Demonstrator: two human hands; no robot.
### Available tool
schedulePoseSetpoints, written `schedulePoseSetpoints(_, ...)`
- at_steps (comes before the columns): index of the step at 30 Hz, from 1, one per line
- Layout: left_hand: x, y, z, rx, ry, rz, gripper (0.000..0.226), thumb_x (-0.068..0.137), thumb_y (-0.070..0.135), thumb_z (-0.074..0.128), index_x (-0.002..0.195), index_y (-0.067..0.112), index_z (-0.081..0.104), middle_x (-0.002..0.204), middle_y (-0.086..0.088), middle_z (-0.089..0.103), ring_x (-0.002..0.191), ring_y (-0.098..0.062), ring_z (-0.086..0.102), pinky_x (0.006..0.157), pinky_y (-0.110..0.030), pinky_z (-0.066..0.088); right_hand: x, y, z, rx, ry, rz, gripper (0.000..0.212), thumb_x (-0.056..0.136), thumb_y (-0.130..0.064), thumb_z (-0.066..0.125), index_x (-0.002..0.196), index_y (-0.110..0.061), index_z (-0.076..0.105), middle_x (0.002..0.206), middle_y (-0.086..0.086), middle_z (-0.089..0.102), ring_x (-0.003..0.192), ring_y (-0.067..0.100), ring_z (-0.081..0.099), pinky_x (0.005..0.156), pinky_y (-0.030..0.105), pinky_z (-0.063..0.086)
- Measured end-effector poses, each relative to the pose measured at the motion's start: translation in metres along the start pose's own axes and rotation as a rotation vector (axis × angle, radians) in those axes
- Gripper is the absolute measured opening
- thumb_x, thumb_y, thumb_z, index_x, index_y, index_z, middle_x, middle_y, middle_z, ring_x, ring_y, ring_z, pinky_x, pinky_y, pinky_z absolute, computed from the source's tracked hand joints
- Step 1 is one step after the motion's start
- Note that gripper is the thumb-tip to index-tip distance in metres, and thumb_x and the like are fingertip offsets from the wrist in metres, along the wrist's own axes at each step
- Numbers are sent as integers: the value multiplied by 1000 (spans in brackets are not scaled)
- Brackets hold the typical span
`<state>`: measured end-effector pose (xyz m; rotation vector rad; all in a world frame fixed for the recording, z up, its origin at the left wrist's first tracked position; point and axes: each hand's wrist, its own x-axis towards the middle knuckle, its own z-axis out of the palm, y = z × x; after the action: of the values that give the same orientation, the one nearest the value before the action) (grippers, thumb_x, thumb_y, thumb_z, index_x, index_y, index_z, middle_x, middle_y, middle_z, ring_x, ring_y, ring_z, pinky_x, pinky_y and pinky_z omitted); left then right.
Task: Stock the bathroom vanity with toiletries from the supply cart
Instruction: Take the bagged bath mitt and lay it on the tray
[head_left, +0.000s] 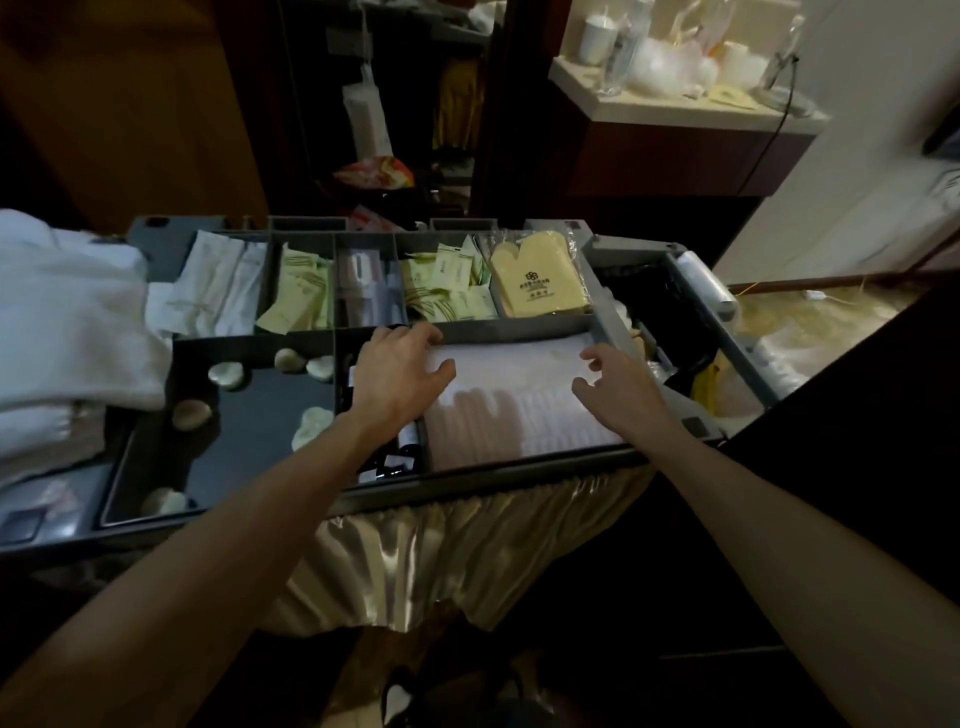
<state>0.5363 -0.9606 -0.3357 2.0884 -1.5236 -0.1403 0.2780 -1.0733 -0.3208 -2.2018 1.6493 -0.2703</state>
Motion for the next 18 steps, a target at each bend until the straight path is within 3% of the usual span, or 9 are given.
schedulePoseSetpoints(10,47,-5,18,84,27,66,38,86,38,70,116,16,68,102,-7,73,101,-32,60,84,-40,46,54,0,-6,0,35,12,49,95,-31,60,140,-16,52,130,5,63,112,25,61,91,37,48)
schedulePoseSetpoints(14,72,-3,26,70,30,38,38,87,42,67,119,21,66,109,-2,73,104,-28,60,85,-39,45,87,1,-11,7,55,3,37,92,-27,60,127,-15,57,112,8,67,105,30,63,81,37,50)
schedulePoseSetpoints(18,96,-2,35,58,33,-16,40,87,41,69,120,20,66,109,-3,73,105,-27,61,84,-39,48,122,2,-15,11,34,11,44,92,-27,62,133,-12,55,124,11,62,112,32,61,90,42,52)
